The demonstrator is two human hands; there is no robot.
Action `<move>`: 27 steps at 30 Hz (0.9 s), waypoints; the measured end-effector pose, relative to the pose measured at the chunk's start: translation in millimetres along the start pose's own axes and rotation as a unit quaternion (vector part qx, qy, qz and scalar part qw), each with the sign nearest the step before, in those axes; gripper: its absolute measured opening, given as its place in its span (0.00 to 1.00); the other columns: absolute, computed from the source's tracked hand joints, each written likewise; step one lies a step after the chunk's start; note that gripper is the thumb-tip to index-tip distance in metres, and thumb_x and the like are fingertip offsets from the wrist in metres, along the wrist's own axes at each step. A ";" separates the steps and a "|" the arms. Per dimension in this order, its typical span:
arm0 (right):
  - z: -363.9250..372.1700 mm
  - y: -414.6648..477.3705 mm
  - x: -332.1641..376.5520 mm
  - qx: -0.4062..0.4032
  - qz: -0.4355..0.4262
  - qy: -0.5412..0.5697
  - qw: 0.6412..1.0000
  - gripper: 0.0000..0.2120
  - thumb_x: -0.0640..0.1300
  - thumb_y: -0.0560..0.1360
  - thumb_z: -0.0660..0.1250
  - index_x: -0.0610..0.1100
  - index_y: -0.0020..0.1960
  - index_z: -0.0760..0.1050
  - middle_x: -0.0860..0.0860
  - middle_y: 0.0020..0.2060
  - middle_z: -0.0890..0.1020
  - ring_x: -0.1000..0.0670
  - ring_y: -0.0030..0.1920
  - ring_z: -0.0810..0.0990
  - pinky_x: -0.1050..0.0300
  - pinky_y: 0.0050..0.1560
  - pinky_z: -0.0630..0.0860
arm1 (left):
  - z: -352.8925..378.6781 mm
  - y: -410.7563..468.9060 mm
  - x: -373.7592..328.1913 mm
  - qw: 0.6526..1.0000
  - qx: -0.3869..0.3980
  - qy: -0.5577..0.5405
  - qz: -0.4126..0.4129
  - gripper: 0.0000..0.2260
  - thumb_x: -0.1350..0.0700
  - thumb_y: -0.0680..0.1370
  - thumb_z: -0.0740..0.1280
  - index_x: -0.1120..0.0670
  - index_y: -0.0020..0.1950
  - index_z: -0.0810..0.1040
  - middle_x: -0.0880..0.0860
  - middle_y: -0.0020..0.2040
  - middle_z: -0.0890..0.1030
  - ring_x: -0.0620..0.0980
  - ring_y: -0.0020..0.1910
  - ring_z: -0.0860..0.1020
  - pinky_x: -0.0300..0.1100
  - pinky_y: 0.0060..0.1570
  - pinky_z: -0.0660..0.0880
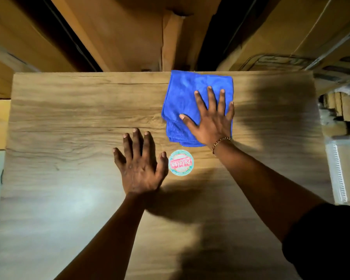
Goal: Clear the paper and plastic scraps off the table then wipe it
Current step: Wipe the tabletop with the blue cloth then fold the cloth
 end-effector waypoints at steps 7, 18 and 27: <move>-19.5 82.9 -4.4 -0.002 0.024 0.030 0.999 0.43 0.80 0.73 0.47 0.56 0.80 0.59 0.48 0.81 0.60 0.38 0.82 0.50 0.29 0.77 0.48 | -0.4 -0.7 0.4 1.000 -0.005 0.009 0.003 0.34 0.35 0.80 0.55 0.50 0.83 0.61 0.56 0.85 0.54 0.60 0.84 0.51 0.68 0.77 0.49; -11.7 23.8 -33.1 -0.014 0.041 -0.002 0.999 0.44 0.79 0.73 0.46 0.56 0.81 0.57 0.47 0.83 0.54 0.36 0.82 0.49 0.30 0.77 0.53 | 0.6 -3.5 -0.3 1.000 -0.012 -0.011 0.006 0.34 0.36 0.80 0.57 0.49 0.83 0.60 0.55 0.86 0.54 0.59 0.84 0.50 0.67 0.77 0.48; 13.6 -138.6 -58.8 -0.010 0.052 -0.020 0.998 0.42 0.77 0.75 0.47 0.54 0.82 0.58 0.44 0.83 0.55 0.35 0.81 0.53 0.30 0.75 0.56 | 3.8 -4.9 0.5 1.000 -0.010 -0.006 0.012 0.34 0.34 0.81 0.53 0.50 0.83 0.59 0.56 0.85 0.54 0.61 0.84 0.50 0.69 0.77 0.49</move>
Point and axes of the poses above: each hand's wrist, its own y-axis towards the middle knuckle, its own z-axis out of the palm, x = y × z, the point moved 9 cm from there along y, towards the middle knuckle
